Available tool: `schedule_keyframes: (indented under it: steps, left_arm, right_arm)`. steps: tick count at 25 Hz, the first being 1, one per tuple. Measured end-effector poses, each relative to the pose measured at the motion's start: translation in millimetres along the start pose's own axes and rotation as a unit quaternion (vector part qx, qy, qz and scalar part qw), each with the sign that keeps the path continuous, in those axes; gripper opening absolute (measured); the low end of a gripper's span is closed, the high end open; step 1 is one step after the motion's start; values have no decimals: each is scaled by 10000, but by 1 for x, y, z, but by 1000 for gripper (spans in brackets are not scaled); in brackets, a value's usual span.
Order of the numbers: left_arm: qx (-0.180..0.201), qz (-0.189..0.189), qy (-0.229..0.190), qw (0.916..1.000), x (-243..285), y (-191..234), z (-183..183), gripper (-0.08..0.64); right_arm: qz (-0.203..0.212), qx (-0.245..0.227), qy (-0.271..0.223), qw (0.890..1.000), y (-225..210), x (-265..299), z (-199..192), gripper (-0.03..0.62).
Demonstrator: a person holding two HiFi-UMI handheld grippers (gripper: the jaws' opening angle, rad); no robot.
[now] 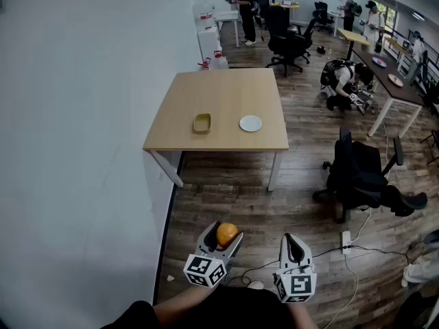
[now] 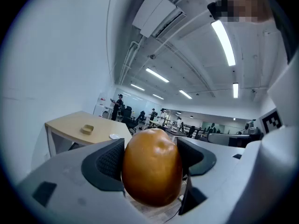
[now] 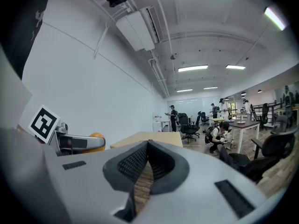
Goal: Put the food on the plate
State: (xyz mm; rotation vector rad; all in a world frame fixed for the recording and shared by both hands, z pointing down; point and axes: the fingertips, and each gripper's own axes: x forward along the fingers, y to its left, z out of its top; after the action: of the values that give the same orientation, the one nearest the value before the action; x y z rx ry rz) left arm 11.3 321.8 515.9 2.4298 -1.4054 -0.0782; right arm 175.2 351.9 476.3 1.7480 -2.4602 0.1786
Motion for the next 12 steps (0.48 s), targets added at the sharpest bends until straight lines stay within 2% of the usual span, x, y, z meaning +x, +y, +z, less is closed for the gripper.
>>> schedule_keyframes:
  steps: [5,7,12]
  left_arm:
    - [112,57,-28,9999,9,-9,-10,330]
    - [279,119,-62,9995,9,-12,-8,331]
    - [1252,246,-129,9917,7,-17,3,331]
  right_arm:
    - [-106,97,-128,9998,-19,-5,-9,60]
    - [-156,169,-158,9996,-24,-4,-13,60]
    - [-69,86,-165,9998,-23,3,-15,60]
